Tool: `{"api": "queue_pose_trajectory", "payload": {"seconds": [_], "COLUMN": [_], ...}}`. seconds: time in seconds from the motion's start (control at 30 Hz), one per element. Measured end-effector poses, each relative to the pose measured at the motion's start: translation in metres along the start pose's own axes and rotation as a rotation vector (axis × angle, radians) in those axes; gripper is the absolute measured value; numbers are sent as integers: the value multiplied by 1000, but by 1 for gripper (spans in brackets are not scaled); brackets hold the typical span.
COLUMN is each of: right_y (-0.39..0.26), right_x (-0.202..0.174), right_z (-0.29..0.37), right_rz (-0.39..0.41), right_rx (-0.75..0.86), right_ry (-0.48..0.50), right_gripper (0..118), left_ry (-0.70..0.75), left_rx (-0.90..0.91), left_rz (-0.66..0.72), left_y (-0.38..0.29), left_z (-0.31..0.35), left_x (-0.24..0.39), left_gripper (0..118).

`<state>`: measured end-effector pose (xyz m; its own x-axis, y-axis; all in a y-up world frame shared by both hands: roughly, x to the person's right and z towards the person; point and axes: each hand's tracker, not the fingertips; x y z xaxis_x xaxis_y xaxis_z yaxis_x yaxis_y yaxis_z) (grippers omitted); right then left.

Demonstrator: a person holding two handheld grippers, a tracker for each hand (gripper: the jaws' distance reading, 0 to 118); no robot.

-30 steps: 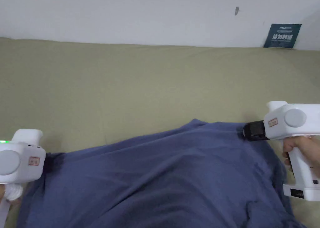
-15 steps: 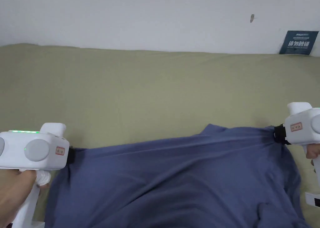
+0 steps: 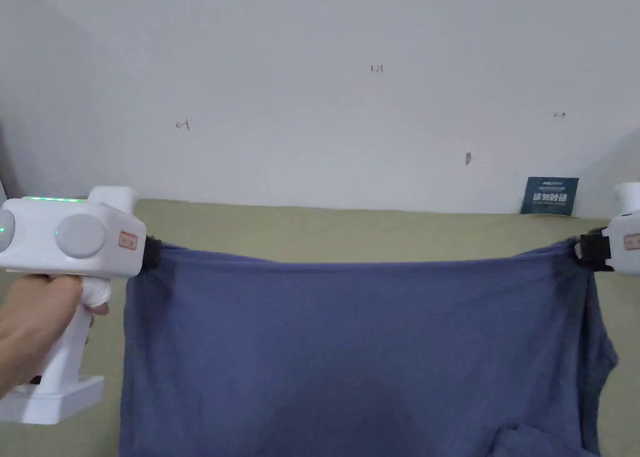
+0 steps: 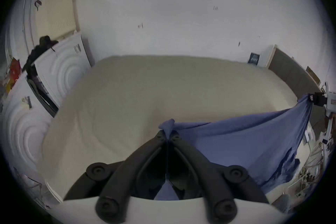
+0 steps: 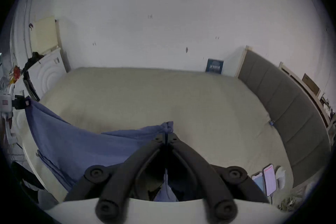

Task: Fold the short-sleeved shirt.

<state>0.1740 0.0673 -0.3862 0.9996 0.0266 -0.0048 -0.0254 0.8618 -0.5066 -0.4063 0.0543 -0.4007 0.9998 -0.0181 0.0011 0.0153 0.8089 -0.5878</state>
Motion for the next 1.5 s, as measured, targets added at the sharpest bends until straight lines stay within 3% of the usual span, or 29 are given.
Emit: {"api": "queue_pose_trajectory", "payload": {"seconds": [0.27, 0.53, 1.23, 1.5], "right_y": [54, 110, 275, 259], "right_x": [3, -4, -10, -20], "right_z": [81, 87, -31, -94], "right_rz": [5, 6, 46, 46], "right_rx": [139, 213, 343, 326], "right_ry": [-19, -58, -182, -167], "right_gripper": [1, 1, 1, 1], "left_ry": [16, 56, 208, 226], "left_rx": [117, 172, 292, 278], "left_rz": [-11, 24, 33, 62], "left_y": [52, 102, 259, 250], "left_z": [72, 78, -27, -94], "left_x": [4, 12, 48, 43], "left_gripper": [0, 0, 0, 0]}}
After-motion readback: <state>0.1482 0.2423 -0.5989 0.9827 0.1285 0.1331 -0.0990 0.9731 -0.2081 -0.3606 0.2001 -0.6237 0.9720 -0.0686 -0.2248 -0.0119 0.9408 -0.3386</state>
